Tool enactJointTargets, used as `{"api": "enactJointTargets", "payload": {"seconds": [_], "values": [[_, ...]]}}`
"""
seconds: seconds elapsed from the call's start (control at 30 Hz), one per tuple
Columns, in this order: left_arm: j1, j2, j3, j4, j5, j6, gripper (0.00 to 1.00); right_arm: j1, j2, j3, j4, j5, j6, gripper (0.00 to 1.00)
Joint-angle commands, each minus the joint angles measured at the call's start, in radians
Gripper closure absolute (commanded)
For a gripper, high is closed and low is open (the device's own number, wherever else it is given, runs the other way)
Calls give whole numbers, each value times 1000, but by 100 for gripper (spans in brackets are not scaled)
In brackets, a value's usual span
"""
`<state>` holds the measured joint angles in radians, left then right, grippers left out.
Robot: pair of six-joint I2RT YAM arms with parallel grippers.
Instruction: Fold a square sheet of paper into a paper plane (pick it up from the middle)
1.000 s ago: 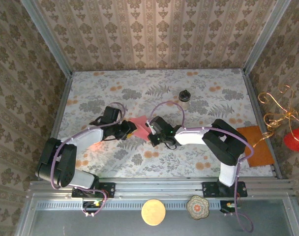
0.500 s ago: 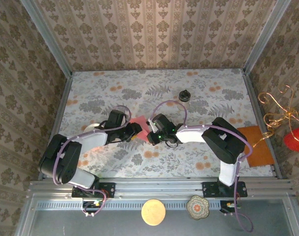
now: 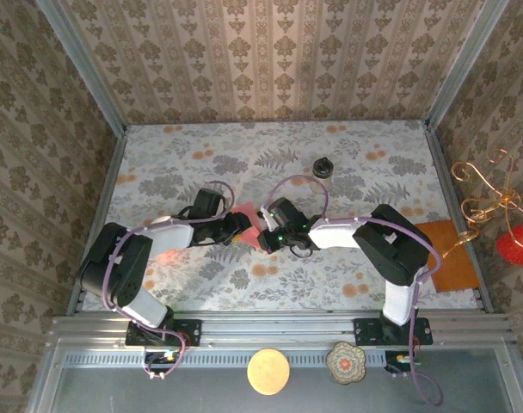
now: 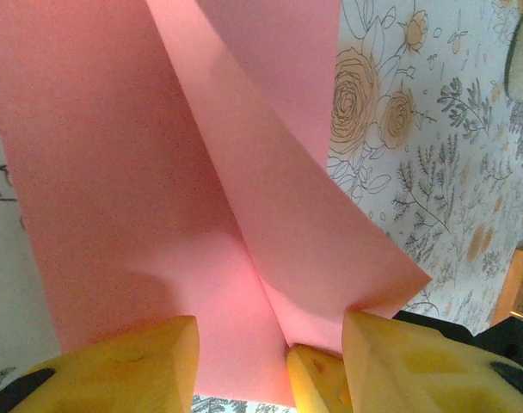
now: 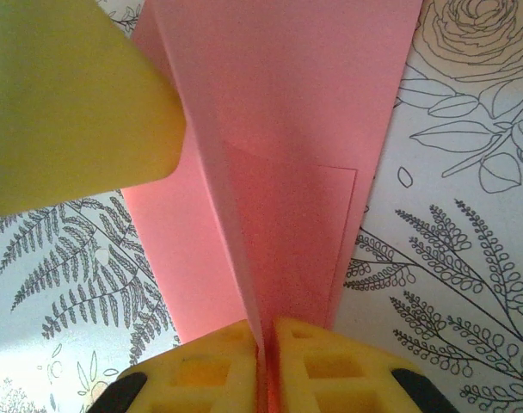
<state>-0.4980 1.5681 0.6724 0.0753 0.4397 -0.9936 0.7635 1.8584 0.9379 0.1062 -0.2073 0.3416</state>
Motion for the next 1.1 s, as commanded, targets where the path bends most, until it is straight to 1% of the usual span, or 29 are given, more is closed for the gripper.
{"api": "enactJointTargets", "payload": {"seconds": [0.0,0.13,0.23,0.3,0.4,0.47,0.63,0.83,1.07], "values": [[-5,23,40,-18,-10,30,51,-3,38,-31,-59,-17,10,84],[-8,50,69,-66,-16,39,51,-5,33,-33,-58,-23,10,82],[-11,74,94,-126,-25,47,52,-9,13,-33,-60,-35,21,79],[-14,86,107,-167,-33,57,52,-18,-5,-33,-62,-48,50,74],[-19,101,120,-217,-51,69,52,-43,-42,-51,-31,-105,107,66],[-20,110,121,-223,-50,68,52,-54,-61,-66,-11,-133,132,63],[-22,122,128,-225,-45,65,52,-60,-93,-71,-6,-145,158,62],[-22,137,136,-247,-46,75,52,-76,-81,-64,15,-163,188,62],[-24,141,131,-253,-47,69,52,-76,-53,-33,15,-192,175,64]]}}
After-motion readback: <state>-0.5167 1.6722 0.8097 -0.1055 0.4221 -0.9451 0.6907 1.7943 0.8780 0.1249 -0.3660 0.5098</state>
